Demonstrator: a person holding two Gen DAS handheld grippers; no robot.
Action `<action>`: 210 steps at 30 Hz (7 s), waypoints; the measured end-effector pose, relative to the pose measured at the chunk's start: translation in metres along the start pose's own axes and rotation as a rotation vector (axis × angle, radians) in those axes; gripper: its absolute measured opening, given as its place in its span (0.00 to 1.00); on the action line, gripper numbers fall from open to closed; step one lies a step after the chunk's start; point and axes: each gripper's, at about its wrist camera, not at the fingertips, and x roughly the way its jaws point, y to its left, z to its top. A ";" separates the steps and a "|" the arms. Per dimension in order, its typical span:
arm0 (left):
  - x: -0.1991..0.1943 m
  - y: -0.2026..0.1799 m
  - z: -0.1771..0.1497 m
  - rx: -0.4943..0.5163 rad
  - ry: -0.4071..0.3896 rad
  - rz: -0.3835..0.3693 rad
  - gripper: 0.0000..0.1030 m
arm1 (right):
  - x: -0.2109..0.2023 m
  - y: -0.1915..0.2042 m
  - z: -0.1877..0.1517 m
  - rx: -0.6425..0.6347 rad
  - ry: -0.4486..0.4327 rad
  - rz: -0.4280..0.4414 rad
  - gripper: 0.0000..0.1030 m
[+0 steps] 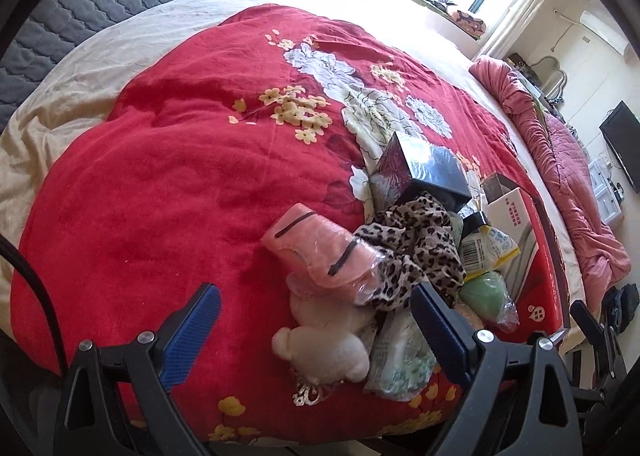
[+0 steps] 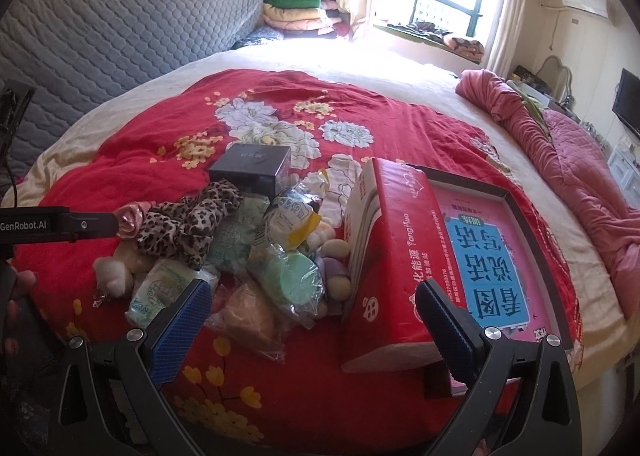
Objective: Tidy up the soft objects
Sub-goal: 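Grasp the pink bagged item with the left tool while the right tool grasps the green sponge bag, then carry the pink item and green sponge over the pink tray with both tools, then open the left tool dropping the pink item while the right tool releases the green sponge into the tray, then move both tools back over the pile of items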
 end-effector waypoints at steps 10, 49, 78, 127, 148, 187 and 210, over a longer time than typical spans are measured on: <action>0.030 0.003 0.018 -0.052 0.060 -0.078 0.71 | 0.016 0.013 0.006 -0.119 -0.002 -0.046 0.98; 0.008 0.011 0.009 0.026 -0.050 -0.100 0.24 | 0.025 -0.023 0.006 0.093 0.018 0.232 0.38; -0.052 -0.147 -0.005 0.336 -0.141 -0.210 0.24 | -0.054 -0.109 0.007 0.271 -0.268 0.124 0.38; 0.088 -0.369 -0.091 0.804 0.299 -0.236 0.24 | 0.004 -0.293 -0.094 0.720 -0.068 -0.084 0.38; 0.103 -0.373 -0.104 0.818 0.342 -0.201 0.25 | 0.026 -0.302 -0.101 0.777 0.030 -0.085 0.43; 0.040 -0.348 -0.073 0.731 0.159 -0.199 0.66 | -0.013 -0.276 -0.079 0.636 -0.062 -0.253 0.71; -0.003 -0.285 -0.057 0.651 0.039 -0.145 0.67 | -0.056 -0.215 -0.037 0.494 -0.135 -0.268 0.74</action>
